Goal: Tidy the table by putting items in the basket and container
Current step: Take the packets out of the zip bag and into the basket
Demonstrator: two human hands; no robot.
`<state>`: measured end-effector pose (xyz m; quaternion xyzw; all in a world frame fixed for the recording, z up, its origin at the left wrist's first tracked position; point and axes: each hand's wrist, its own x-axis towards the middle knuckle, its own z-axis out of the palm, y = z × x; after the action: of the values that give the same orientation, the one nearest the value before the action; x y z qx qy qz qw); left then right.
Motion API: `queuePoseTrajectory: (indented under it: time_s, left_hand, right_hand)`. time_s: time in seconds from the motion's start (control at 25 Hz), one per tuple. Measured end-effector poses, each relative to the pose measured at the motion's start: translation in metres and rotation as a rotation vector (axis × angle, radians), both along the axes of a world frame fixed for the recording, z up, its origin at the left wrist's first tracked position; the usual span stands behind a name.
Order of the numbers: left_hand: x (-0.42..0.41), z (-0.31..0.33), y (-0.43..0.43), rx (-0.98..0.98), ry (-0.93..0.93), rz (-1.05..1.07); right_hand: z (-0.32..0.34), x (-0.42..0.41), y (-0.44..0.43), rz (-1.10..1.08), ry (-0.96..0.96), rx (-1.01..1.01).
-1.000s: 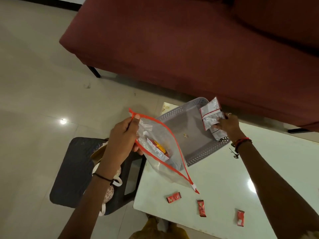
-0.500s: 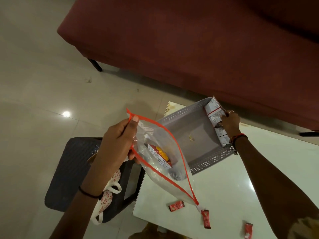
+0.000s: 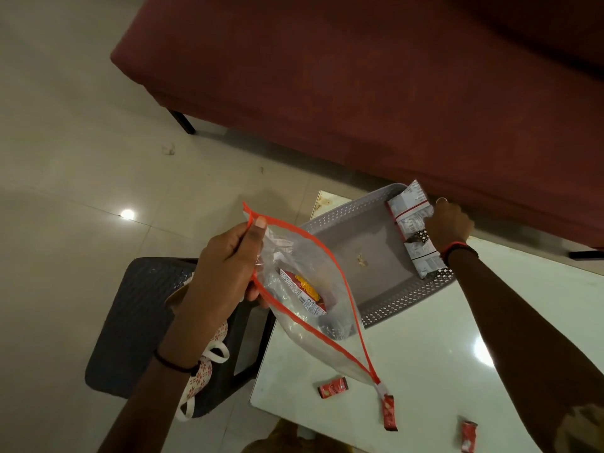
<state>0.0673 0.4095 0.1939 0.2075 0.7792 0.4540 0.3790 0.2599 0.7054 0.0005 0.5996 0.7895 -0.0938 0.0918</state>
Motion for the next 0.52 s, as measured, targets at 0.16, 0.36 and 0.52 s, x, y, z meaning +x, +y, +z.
queuePoseTrajectory:
  time_s: [0.16,0.36,0.52]
  left_hand:
    - [0.007,0.003,-0.003,-0.001,0.029,0.009]
    - [0.022,0.004,-0.007,-0.016,0.09,-0.015]
    - [0.043,0.005,-0.01,-0.003,0.204,-0.045]
  right_hand:
    - [0.021,0.01,0.003,-0.063,0.061,-0.002]
    - [0.097,0.012,-0.022,-0.191,0.374,-0.079]
    - [0.214,0.015,-0.106,0.012,0.759,-0.163]
